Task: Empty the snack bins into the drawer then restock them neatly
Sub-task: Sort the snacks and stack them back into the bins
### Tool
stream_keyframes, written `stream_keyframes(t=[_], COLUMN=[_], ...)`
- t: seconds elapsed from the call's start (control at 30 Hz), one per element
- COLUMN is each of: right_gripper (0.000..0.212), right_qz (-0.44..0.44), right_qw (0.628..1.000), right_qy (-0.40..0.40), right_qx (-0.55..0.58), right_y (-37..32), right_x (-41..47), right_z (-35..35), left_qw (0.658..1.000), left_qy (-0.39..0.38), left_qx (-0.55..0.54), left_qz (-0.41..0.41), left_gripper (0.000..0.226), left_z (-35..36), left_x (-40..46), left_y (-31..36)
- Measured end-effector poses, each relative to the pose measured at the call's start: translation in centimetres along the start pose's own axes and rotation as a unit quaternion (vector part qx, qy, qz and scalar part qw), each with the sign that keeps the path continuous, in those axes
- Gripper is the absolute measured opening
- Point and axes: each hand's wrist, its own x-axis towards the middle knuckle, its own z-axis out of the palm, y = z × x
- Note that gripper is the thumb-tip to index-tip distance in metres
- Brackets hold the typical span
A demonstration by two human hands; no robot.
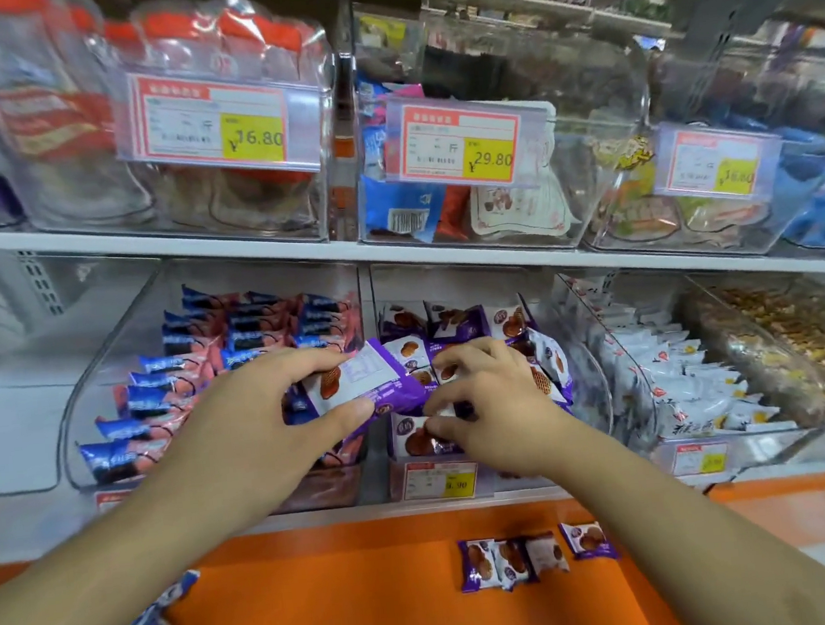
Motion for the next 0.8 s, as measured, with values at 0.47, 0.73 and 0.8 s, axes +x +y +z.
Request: stream_keyframes(t=[0.47,0.73,0.8], right_gripper=[0.070,0.044,0.035], right_qz=[-0.144,-0.105,-0.067], right_qw=[0.969,0.984,0.982], right_qy=[0.029,0.093,0.089], right_qx=[0.200,0.113,0.151], right_y=[-2.9,-1.6,-0.7], right_x=[-2.0,-1.3,-1.3], right_z=[-4.8,-3.3,-3.3], left_qw=[0.999,0.998,0.997], left_qy=[-0.035,-0.009,-0.020], left_qx=[-0.006,-0.049,-0.018], left_qz=[0.010,0.041,0.067], left_gripper=[0.056,0.065,0.072], left_z=[1.2,2.6,2.6], left_x=[1.0,1.5,1.8], left_y=[0.8,1.3,1.4])
